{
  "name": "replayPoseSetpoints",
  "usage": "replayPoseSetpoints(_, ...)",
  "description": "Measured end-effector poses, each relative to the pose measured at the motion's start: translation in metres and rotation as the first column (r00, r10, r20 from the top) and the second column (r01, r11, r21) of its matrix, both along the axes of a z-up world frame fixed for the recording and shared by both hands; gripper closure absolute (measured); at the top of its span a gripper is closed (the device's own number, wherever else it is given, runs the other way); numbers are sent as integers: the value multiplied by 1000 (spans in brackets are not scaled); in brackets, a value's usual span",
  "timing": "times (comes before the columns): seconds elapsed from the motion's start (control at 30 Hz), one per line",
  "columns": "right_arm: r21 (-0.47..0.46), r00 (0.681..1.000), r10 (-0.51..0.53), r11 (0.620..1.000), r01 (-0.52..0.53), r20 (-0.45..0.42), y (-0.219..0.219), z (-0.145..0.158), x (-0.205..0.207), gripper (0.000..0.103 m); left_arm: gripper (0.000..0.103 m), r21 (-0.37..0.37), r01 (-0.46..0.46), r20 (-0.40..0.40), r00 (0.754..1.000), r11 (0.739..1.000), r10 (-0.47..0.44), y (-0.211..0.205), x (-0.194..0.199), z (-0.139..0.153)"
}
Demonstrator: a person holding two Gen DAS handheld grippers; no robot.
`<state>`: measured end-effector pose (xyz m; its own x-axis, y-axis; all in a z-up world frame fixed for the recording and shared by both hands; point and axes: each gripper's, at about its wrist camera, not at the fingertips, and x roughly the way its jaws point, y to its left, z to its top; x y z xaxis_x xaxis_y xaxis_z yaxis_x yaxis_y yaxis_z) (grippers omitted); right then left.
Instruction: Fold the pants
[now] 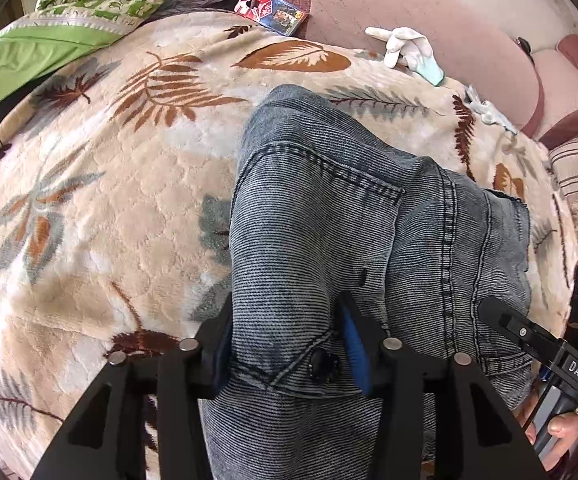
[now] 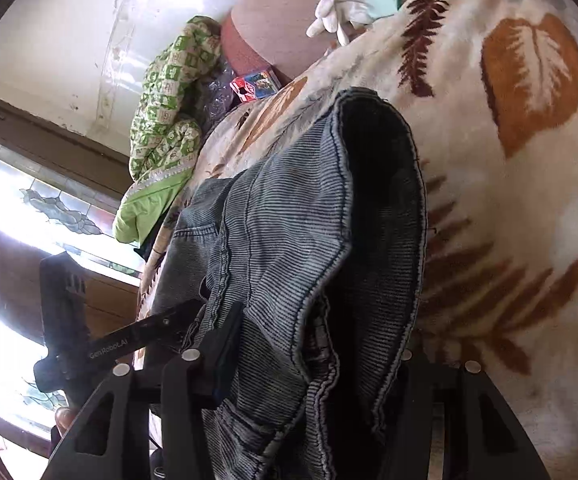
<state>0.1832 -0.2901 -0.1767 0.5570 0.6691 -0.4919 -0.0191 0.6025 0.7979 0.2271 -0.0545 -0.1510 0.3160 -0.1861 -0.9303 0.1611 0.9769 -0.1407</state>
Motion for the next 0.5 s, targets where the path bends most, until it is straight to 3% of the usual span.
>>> replayPoseSetpoints(0.1,-31,1000,-1,1000,1,11,4,2,-1,50,52,36,7,15,1000,999,-8,-5,-3,3)
replayPoseSetpoints(0.23,2,1000,-5,1000,5,-6,0,-1,-1,49,52,57,12,54,998,998,-15,-7,-6,9)
replayPoseSetpoints(0.37,-12,1000,-12,1000,12,-6,-1,2,-3,46,52,51,-3,81,997,999,-1,1,-9,19)
replayPoseSetpoints(0.5,-29,999,-45,999,46,24,-11,14,-11,46,52,77,-17,146,989,997,5,9,-16,36)
